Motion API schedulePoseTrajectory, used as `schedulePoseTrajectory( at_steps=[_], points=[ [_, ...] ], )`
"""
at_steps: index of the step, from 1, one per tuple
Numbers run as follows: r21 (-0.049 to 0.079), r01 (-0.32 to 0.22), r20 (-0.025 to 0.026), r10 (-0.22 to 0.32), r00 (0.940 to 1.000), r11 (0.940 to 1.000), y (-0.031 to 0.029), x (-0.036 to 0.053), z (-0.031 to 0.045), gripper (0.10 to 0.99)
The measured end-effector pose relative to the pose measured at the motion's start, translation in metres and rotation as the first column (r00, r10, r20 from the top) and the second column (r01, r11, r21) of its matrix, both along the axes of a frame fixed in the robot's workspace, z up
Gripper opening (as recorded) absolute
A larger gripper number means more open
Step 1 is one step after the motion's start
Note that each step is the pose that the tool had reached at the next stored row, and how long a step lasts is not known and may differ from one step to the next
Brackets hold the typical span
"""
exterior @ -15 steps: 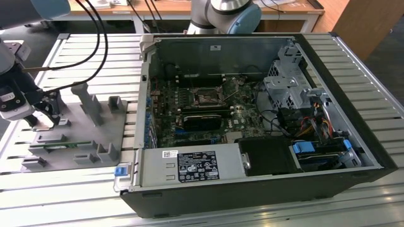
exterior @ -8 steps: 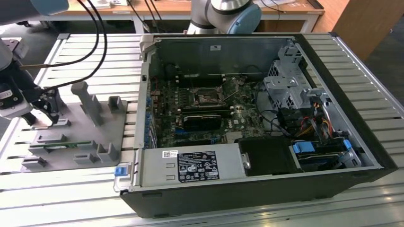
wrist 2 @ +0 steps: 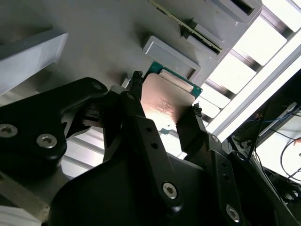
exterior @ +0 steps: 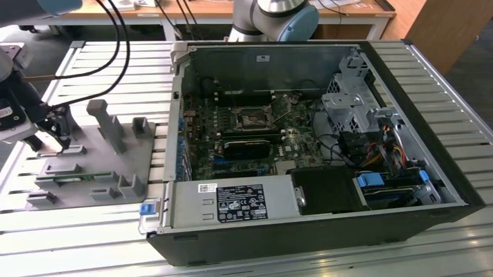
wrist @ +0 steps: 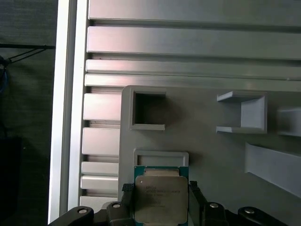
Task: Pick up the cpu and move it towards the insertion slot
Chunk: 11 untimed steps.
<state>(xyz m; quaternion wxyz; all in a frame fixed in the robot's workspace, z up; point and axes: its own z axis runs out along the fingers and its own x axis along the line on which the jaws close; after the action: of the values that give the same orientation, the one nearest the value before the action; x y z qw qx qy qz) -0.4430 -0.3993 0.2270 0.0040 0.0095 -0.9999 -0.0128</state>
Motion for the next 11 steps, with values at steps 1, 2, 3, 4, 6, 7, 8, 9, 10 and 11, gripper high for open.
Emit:
schedulePoseTrajectory(
  at_steps=[1,2,3,4,6,7,8,9,10,11],
  points=[
    [0.0,0.0,0.0001,0.0,1.0,1.0,0.0,0.0,0.0007,0.541],
    [0.0,0.0,0.0001,0.0,1.0,1.0,0.0,0.0,0.0013,0.541],
    [0.0,0.0,0.0001,0.0,1.0,1.0,0.0,0.0,0.0018,0.541],
    [0.0,0.0,0.0001,0.0,1.0,1.0,0.0,0.0,0.0024,0.541],
    [0.0,0.0,-0.0001,0.0,1.0,1.0,0.0,0.0,0.0036,0.541],
    [0.0,0.0,0.0001,0.0,1.0,1.0,0.0,0.0,0.0041,0.541],
    [0.0,0.0,-0.0001,0.0,1.0,1.0,0.0,0.0,0.0048,0.541],
    [0.0,0.0,0.0001,0.0,1.0,1.0,0.0,0.0,0.0052,0.541],
    [0.0,0.0,0.0,0.0,1.0,1.0,0.0,0.0,0.0058,0.541],
    [0.0,0.0,0.0001,0.0,1.0,1.0,0.0001,0.0001,0.0062,0.541]
  ],
)
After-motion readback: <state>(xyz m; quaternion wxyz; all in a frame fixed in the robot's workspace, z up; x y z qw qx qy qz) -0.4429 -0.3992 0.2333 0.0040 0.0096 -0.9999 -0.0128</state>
